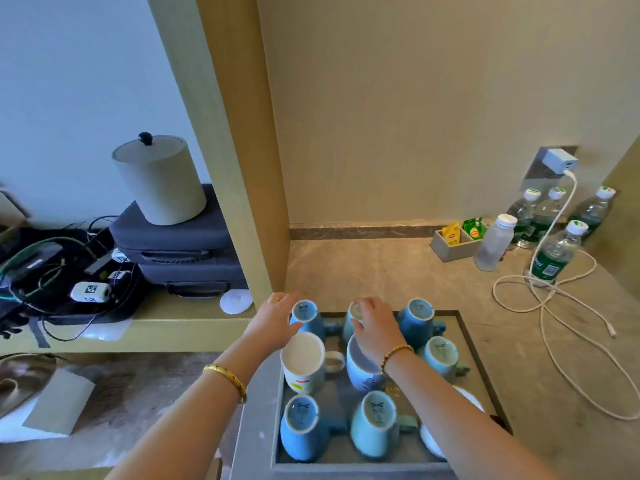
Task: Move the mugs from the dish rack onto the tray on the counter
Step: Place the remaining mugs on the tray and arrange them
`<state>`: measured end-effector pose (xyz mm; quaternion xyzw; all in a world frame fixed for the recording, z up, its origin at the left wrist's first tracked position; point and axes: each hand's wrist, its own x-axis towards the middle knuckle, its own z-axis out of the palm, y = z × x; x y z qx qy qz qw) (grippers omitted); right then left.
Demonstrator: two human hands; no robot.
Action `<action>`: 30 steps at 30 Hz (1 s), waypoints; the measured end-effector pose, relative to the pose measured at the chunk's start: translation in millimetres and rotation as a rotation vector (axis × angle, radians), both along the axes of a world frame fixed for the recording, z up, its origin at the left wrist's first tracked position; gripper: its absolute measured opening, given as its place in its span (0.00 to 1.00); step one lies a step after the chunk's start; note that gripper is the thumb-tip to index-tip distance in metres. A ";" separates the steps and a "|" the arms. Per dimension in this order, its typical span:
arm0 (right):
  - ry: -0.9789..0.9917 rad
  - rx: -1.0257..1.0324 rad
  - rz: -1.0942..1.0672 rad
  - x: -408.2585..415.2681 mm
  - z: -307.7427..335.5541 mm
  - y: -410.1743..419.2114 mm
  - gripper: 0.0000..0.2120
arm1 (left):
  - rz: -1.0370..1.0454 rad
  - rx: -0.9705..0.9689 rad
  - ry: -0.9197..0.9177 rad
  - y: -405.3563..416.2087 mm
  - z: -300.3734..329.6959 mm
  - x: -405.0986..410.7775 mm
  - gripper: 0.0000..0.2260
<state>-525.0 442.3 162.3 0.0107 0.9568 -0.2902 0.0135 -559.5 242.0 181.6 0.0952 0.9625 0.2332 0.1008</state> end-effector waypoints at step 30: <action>-0.556 -0.103 0.098 -58.3 -26.6 -57.8 0.10 | -0.081 -0.138 -0.095 24.4 -35.2 -50.2 0.17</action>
